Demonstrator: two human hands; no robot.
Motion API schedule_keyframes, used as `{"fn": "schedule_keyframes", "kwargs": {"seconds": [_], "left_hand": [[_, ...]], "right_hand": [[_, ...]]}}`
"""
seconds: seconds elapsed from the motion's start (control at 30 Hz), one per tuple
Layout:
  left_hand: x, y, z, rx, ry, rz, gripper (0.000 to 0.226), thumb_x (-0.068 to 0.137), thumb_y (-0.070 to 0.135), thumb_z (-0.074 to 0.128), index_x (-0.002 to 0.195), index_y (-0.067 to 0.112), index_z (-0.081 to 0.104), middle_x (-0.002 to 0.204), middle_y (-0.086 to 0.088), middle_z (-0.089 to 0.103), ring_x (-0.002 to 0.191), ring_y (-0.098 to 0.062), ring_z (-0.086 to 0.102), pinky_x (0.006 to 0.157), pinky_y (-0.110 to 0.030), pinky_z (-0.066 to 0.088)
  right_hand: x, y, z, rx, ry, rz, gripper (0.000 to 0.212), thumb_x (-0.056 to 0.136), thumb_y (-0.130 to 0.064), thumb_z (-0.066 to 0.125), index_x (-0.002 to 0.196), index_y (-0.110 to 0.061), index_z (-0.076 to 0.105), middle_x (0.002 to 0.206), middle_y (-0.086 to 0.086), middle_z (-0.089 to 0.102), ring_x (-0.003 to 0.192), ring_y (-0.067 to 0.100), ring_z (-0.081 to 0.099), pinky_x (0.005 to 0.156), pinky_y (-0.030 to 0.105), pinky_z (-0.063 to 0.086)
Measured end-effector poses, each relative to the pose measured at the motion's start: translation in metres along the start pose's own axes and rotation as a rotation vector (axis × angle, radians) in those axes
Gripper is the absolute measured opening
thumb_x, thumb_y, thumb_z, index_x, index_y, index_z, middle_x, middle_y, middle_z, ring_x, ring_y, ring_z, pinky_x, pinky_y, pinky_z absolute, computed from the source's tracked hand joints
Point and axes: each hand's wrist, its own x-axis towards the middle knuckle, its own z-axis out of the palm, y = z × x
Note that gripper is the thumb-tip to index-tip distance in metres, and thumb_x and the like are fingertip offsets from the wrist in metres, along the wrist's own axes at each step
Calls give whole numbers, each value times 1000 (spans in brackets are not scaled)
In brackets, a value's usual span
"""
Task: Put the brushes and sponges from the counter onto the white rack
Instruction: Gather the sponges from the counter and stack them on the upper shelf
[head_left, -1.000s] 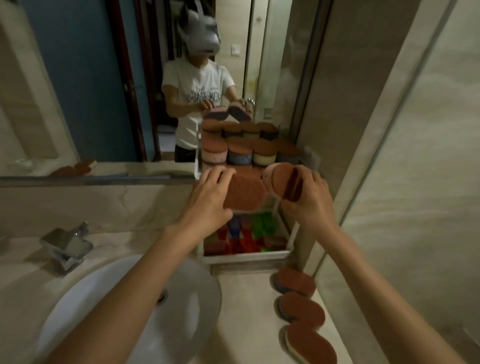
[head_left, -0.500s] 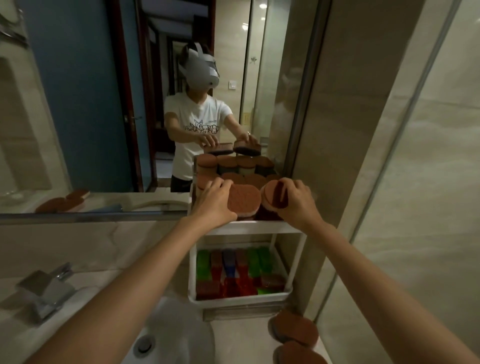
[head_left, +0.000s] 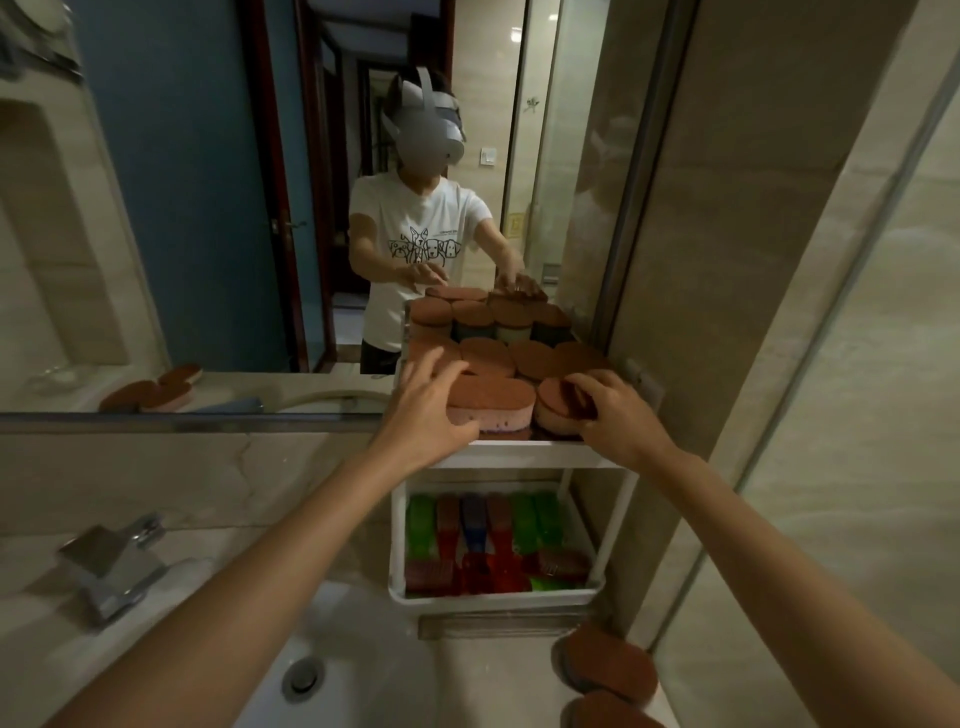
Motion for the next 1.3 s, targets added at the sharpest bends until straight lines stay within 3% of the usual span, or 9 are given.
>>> {"fn": "schedule_keyframes", "kwargs": {"seconds": [0.1, 0.23, 0.3, 0.43, 0.67, 0.9, 1.03, 1.17, 1.3], "left_hand": [[-6, -7, -2, -13, 160, -97, 63, 80, 36, 68, 133, 15, 43, 136, -9, 39, 127, -24, 33, 102, -32, 35], [-10, -13, 3, -136, 22, -201, 56, 79, 39, 69, 126, 17, 48, 129, -6, 55, 118, -23, 53, 93, -35, 47], [-11, -13, 6, -136, -7, -211, 51, 81, 40, 67, 124, 18, 52, 127, -4, 61, 115, -23, 57, 96, -36, 48], [-10, -11, 10, -83, -28, -233, 45, 85, 41, 61, 121, 17, 52, 126, -5, 62, 117, -26, 56, 103, -44, 41], [-13, -5, 12, -15, -34, -254, 52, 87, 40, 58, 130, 15, 42, 130, -6, 58, 122, -28, 51, 105, -39, 32], [-15, 1, 15, -69, -15, -273, 46, 86, 36, 60, 125, 13, 48, 125, -9, 60, 116, -29, 56, 102, -43, 44], [-18, 6, 14, -71, -16, -308, 54, 85, 36, 61, 131, 13, 44, 129, -11, 59, 118, -30, 55, 102, -45, 44], [-23, 11, 10, -90, 23, -320, 80, 84, 35, 62, 148, 14, 18, 143, -11, 45, 130, -31, 45, 107, -49, 39], [-45, 21, -3, -86, 130, -340, 69, 89, 31, 57, 147, 15, 22, 149, -10, 35, 137, -28, 35, 112, -45, 34]], "right_hand": [[-2, 0, 6, -80, -26, 2, 61, 90, -14, 48, 147, -23, 28, 154, 8, 27, 140, 31, 28, 114, 46, 31], [-5, -2, 10, -60, 11, 48, 61, 90, -18, 50, 146, -27, 28, 156, 8, 21, 146, 31, 15, 118, 54, 16], [-6, -1, 12, -10, 23, 77, 61, 89, -20, 50, 146, -29, 29, 157, 8, 19, 146, 33, 11, 118, 54, 18], [-6, 1, 13, 71, -6, 85, 61, 90, -16, 47, 146, -28, 27, 157, 11, 17, 145, 35, 11, 119, 48, 17], [-8, 2, 12, 28, -40, 67, 61, 94, -18, 44, 148, -29, 20, 159, 10, 12, 147, 34, 5, 117, 52, 15], [-16, 2, 13, 75, 25, 29, 57, 93, -20, 46, 147, -27, 28, 160, 7, 14, 148, 28, 2, 118, 54, 10], [-17, 8, 11, 80, 18, 36, 59, 92, -22, 48, 147, -28, 27, 159, 7, 15, 148, 28, 4, 117, 56, 7], [-25, 4, 12, 87, 122, -32, 59, 91, -19, 51, 146, -22, 30, 158, 8, 20, 148, 27, 6, 119, 51, 4], [-54, -25, 22, 261, 336, -268, 46, 85, -7, 58, 131, -10, 52, 141, 11, 45, 134, 25, 40, 110, 32, 32]]}}
